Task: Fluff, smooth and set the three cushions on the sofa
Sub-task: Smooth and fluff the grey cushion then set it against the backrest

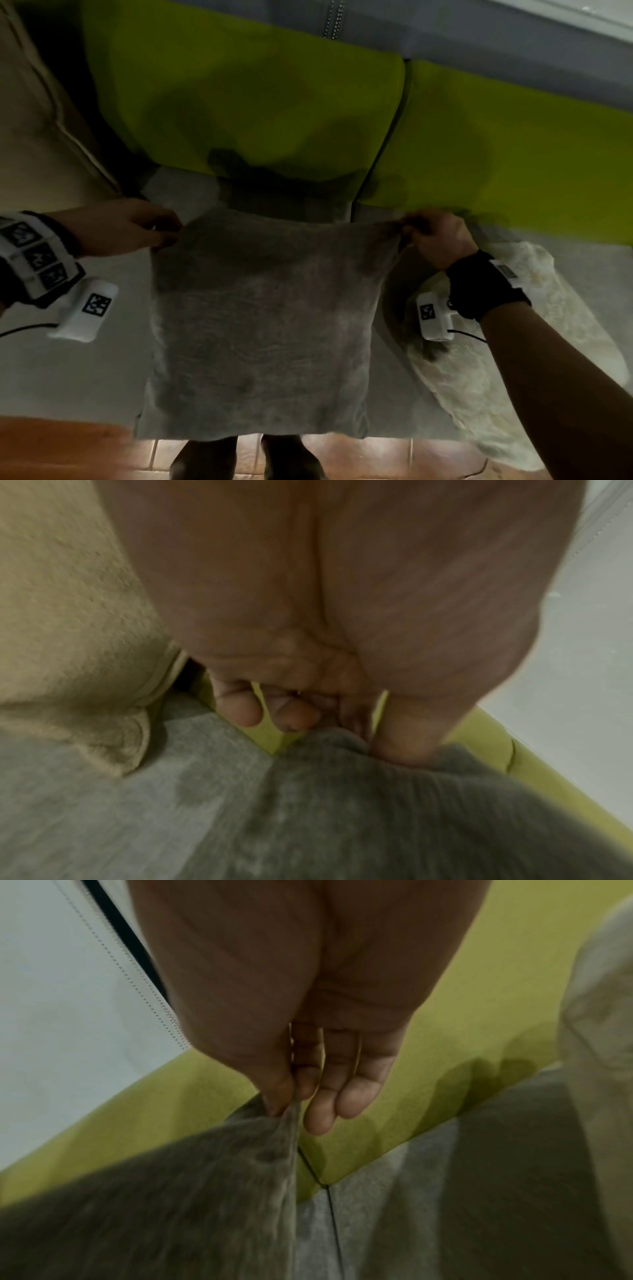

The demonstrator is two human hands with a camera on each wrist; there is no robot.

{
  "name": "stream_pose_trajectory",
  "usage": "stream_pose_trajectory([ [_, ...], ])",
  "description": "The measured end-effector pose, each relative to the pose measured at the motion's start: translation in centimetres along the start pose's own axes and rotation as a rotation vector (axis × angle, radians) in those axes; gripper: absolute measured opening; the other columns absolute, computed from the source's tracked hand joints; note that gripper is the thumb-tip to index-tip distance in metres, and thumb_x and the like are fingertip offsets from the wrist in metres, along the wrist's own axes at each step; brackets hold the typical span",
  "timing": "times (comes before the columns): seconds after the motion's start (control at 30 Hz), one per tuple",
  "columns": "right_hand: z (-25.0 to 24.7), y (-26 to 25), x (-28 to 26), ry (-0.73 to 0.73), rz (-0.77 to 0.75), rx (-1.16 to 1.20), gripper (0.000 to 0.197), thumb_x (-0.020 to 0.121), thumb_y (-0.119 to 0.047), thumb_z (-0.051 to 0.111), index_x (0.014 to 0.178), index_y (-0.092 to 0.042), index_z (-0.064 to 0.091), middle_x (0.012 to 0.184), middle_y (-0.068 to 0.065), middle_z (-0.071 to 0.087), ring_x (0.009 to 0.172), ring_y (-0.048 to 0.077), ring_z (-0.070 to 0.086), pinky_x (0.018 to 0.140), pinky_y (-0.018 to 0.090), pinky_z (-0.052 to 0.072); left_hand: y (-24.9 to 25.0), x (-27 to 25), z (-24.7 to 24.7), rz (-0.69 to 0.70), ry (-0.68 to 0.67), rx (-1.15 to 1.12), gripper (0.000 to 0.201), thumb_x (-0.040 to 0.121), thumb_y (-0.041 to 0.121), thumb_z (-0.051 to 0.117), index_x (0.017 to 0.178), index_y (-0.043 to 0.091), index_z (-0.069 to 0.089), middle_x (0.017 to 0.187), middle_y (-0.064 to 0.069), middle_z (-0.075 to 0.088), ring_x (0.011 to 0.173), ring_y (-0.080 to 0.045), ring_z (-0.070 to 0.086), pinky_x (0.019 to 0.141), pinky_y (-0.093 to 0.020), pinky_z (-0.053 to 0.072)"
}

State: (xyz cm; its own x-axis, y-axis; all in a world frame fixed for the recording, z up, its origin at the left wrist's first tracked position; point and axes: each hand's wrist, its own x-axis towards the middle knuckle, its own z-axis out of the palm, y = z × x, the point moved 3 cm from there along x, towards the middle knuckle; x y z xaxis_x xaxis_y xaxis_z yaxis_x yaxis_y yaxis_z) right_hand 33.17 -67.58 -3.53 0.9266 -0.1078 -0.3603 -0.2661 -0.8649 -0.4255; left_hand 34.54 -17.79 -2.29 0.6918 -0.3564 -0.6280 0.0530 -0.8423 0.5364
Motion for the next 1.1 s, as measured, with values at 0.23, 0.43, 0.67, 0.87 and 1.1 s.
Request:
stream_pose_trajectory([
  [0.23, 0.3, 1.4, -1.1, 0.013, 0.022, 0.126, 0.023, 0.094, -0.024, 0.067, 0.114, -0.035, 0.071, 0.111, 0.006, 0.074, 0.103, 0.028, 0.07, 0.095, 0.045, 0.055, 0.7, 0.1, 0.7, -0.012, 0.393, -0.466, 0.011, 0.099, 0.01, 0.056, 0.103, 0.01, 0.066, 0.094, -0.012, 0.063, 0.087, -0.019, 0.053, 0.076, -0.031, 0.041],
  [0.43, -0.6, 0.9, -3.0, -0.068, -0.099, 0.489, 0.031, 0.091, -0.016, 0.073, 0.089, -0.047, 0.074, 0.083, -0.023, 0.075, 0.078, -0.003, 0.069, 0.073, 0.014, 0.056, 1.2, -0.1, -0.1, -0.142, 0.592, -0.809, 0.009, 0.071, 0.034, 0.065, 0.067, 0.027, 0.067, 0.079, -0.006, 0.058, 0.077, -0.021, 0.052, 0.066, -0.032, 0.039],
  [0.67, -0.8, 1.2, -3.3, -0.002, -0.063, 0.445, 0.033, 0.094, -0.02, 0.072, 0.091, -0.053, 0.071, 0.091, -0.006, 0.077, 0.075, 0.003, 0.07, 0.074, 0.023, 0.06, 0.3, 0.3, -0.9, -0.207, 0.679, -0.489, 0.009, 0.099, 0.035, 0.055, 0.096, 0.028, 0.06, 0.096, -0.007, 0.064, 0.084, -0.022, 0.059, 0.074, -0.041, 0.054],
  [0.87, -1.1, -0.6, -3.7, 0.016, -0.145, 0.377, 0.015, 0.086, -0.059, 0.07, 0.101, -0.058, 0.067, 0.104, 0.0, 0.075, 0.09, 0.014, 0.072, 0.084, 0.04, 0.058, 1.9, 0.2, -0.3, -0.135, 0.51, -0.644, 0.019, 0.09, 0.021, 0.069, 0.106, 0.011, 0.065, 0.098, -0.012, 0.064, 0.082, -0.013, 0.063, 0.072, -0.021, 0.051],
  [1.1, -1.2, -0.2, -2.3, 0.032, -0.08, 0.055, 0.03, 0.098, -0.015, 0.059, 0.126, -0.025, 0.06, 0.113, 0.012, 0.071, 0.101, 0.03, 0.069, 0.086, 0.044, 0.057, 2.1, 0.9, -1.9, -0.184, 0.811, -0.357, 0.035, 0.087, 0.039, 0.074, 0.113, 0.016, 0.069, 0.101, -0.006, 0.069, 0.09, -0.013, 0.067, 0.072, -0.02, 0.052],
])
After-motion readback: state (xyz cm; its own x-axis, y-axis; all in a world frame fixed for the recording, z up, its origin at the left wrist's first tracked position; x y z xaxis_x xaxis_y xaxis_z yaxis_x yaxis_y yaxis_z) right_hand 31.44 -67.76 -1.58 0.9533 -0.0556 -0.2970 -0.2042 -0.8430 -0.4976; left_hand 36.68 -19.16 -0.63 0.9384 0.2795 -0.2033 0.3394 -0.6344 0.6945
